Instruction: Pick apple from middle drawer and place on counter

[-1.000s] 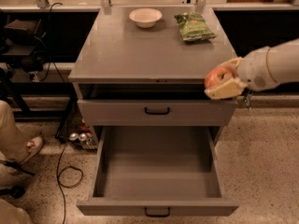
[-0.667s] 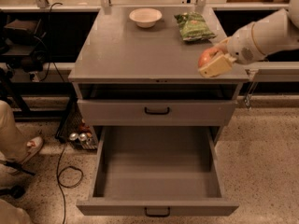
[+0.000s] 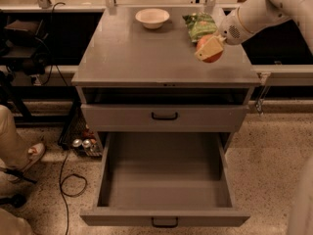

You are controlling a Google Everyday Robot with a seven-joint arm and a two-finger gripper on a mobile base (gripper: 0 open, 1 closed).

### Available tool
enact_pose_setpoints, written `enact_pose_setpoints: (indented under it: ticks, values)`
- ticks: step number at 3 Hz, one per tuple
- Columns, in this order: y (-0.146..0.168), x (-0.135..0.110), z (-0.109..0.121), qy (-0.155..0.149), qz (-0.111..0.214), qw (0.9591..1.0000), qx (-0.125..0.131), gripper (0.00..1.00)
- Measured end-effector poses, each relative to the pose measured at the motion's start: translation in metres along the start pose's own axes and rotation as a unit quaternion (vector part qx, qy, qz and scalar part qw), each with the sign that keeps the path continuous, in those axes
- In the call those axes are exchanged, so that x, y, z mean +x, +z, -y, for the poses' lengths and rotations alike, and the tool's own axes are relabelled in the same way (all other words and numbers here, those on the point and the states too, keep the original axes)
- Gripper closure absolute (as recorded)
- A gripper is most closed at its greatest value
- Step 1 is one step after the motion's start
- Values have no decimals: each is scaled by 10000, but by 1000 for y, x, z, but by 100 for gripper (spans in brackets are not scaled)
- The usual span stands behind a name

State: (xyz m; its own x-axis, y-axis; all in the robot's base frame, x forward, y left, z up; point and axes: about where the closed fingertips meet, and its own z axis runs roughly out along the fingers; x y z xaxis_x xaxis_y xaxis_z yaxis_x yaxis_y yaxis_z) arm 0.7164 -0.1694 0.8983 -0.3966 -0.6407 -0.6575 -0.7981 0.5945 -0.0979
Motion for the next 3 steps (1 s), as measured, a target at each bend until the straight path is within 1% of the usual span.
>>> enact_pose_setpoints:
  ticks: [1, 3]
  values:
    - [18, -8, 15, 241, -79, 9997, -6, 100]
    - [56, -15, 25, 455, -173, 9986, -187, 100]
